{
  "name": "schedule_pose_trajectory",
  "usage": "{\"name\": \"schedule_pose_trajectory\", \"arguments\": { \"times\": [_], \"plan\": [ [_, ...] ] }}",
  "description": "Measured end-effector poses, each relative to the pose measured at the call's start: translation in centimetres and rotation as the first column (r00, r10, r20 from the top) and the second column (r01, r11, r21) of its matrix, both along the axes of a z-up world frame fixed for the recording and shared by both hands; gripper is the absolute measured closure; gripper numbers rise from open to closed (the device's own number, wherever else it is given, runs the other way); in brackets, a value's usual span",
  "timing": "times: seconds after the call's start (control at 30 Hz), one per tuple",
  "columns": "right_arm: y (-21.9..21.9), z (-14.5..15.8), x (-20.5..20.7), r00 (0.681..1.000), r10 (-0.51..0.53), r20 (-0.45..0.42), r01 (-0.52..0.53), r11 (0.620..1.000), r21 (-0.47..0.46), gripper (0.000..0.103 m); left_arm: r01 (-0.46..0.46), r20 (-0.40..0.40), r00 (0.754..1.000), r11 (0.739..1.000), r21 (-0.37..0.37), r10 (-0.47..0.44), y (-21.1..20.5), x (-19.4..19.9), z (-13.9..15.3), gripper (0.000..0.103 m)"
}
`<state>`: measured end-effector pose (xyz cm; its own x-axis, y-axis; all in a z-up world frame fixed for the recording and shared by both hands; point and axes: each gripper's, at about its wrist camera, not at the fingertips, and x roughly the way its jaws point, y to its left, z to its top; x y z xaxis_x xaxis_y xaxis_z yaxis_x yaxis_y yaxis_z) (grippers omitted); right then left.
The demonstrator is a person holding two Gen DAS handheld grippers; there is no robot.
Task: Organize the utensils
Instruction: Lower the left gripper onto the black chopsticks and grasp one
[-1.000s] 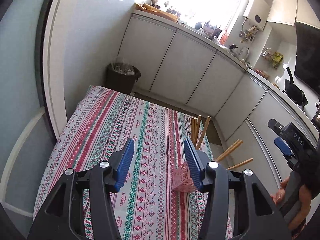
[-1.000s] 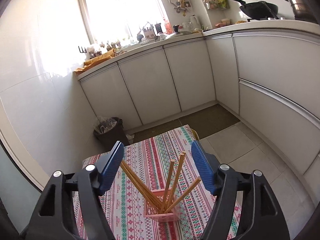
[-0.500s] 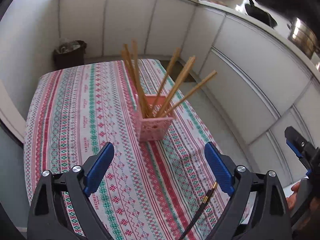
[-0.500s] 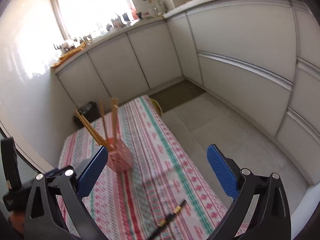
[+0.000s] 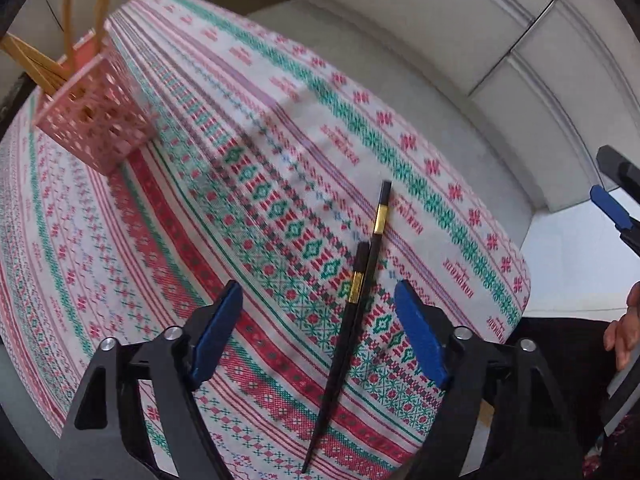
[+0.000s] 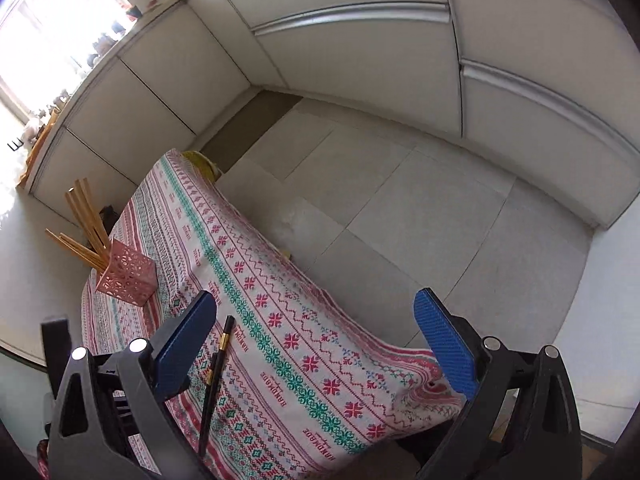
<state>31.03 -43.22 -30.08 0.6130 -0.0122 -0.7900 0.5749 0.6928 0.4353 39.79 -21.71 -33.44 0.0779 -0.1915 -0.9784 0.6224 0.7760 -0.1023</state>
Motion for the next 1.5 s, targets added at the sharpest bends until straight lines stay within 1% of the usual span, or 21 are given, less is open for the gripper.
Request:
{"name": "schedule_pose_trajectory", "arguments": {
  "times": [0.03, 0.07, 0.2, 0.3, 0.37, 0.43, 0.47, 0.5, 0.57, 0.6, 0.63, 0.67, 0.8, 0.87, 0.97, 1.07, 1.1, 1.2, 1.27, 1.4, 1.5],
  "plan": [
    [0.0, -0.2, 0.1, 1.000, 0.005, -0.005, -0.005, 1.000, 0.006, 0.007, 0.011, -0.025, 1.000, 0.999, 0.032, -0.010, -0.4, 0.1, -0.8, 0.048],
    [0.1, -0.1, 0.3, 1.000, 0.011, -0.001, -0.011, 1.000, 0.007, 0.007, 0.025, -0.033, 0.999, 0.998, 0.059, -0.023, -0.7, 0.1, -1.2, 0.050],
    [0.2, 0.0, 0.2, 0.999, 0.036, 0.011, -0.036, 0.999, 0.004, 0.007, 0.051, -0.029, 0.998, 0.992, 0.119, -0.047, -1.5, 0.4, -1.9, 0.051],
    [-0.2, -0.3, 0.1, 0.999, 0.039, 0.003, -0.039, 0.999, 0.032, 0.007, 0.044, 0.017, 0.999, 0.987, 0.152, -0.047, -1.9, 0.7, -1.9, 0.051],
    [-0.5, -0.5, 0.0, 0.999, 0.037, 0.004, -0.037, 0.998, 0.044, 0.007, 0.040, 0.024, 0.999, 0.986, 0.160, -0.044, -2.4, 1.0, -2.1, 0.052],
    [-0.7, -0.5, -0.1, 0.999, 0.034, 0.005, -0.034, 0.998, 0.046, 0.007, 0.045, 0.016, 0.999, 0.984, 0.175, -0.048, -2.9, 1.1, -2.7, 0.060],
    [-0.8, -0.5, -0.1, 0.999, 0.034, 0.005, -0.034, 0.998, 0.048, 0.007, 0.054, 0.015, 0.998, 0.980, 0.189, -0.058, -3.3, 1.0, -3.1, 0.062],
    [-0.8, -0.6, -0.1, 0.999, 0.034, 0.005, -0.034, 0.998, 0.050, 0.007, 0.065, 0.028, 0.997, 0.980, 0.188, -0.071, -3.6, 0.9, -3.0, 0.066],
    [-0.8, -0.6, -0.1, 0.999, 0.033, 0.003, -0.033, 0.998, 0.055, 0.007, 0.082, 0.016, 0.996, 0.978, 0.194, -0.087, -4.2, 0.9, -3.1, 0.078],
    [-0.8, -0.6, 0.0, 0.999, 0.033, 0.003, -0.033, 0.998, 0.057, 0.007, 0.103, 0.008, 0.994, 0.974, 0.199, -0.107, -4.7, 0.7, -3.2, 0.088],
    [-0.7, -0.5, 0.0, 0.999, 0.034, 0.005, -0.035, 0.998, 0.057, 0.007, 0.123, 0.006, 0.992, 0.970, 0.210, -0.128, -5.2, 0.4, -3.2, 0.094],
    [-0.6, -0.5, 0.0, 0.999, 0.036, 0.007, -0.036, 0.998, 0.055, 0.007, 0.138, -0.001, 0.990, 0.966, 0.217, -0.142, -5.6, 0.4, -3.3, 0.096],
    [-0.4, -0.6, 0.1, 0.999, 0.037, 0.006, -0.038, 0.998, 0.051, 0.007, 0.145, -0.050, 0.989, 0.968, 0.205, -0.138, -6.4, 1.4, -3.8, 0.097],
    [-0.5, -0.6, 0.0, 0.999, 0.034, 0.004, -0.034, 0.998, 0.053, 0.007, 0.169, -0.051, 0.985, 0.962, 0.215, -0.162, -6.7, 1.7, -3.8, 0.097],
    [-0.8, -0.7, 0.0, 1.000, 0.024, 0.006, -0.024, 0.998, 0.065, 0.007, 0.191, 0.001, 0.980, 0.947, 0.259, -0.198, -7.4, 0.8, -3.7, 0.099],
    [-0.8, -0.6, -0.1, 1.000, 0.024, 0.010, -0.025, 0.998, 0.065, 0.007, 0.213, 0.060, 0.968, 0.926, 0.313, -0.243, -8.5, -1.0, -4.0, 0.103],
    [-0.7, -0.5, -0.1, 1.000, 0.027, 0.012, -0.027, 0.998, 0.058, 0.007, 0.211, 0.062, 0.969, 0.929, 0.303, -0.240, -8.9, -1.3, -3.9, 0.103],
    [-0.7, -0.2, -0.3, 1.000, 0.026, 0.015, -0.027, 0.999, 0.043, 0.007, 0.178, 0.047, 0.979, 0.951, 0.253, -0.196, -9.3, -1.1, -3.4, 0.095],
    [-0.9, -0.3, -0.3, 1.000, 0.022, 0.012, -0.023, 0.999, 0.048, 0.007, 0.170, 0.024, 0.983, 0.961, 0.218, -0.180, -8.8, -0.3, -2.8, 0.094],
    [-1.1, -0.5, -0.3, 1.000, 0.015, 0.011, -0.016, 0.998, 0.061, 0.007, 0.188, -0.005, 0.982, 0.962, 0.199, -0.191, -7.0, 0.7, -2.6, 0.083],
    [-0.8, -0.4, -0.2, 1.000, 0.023, 0.010, -0.024, 0.998, 0.058, 0.007, 0.185, -0.016, 0.983, 0.965, 0.184, -0.185, -5.7, 1.1, -3.2, 0.082]
  ]
}}
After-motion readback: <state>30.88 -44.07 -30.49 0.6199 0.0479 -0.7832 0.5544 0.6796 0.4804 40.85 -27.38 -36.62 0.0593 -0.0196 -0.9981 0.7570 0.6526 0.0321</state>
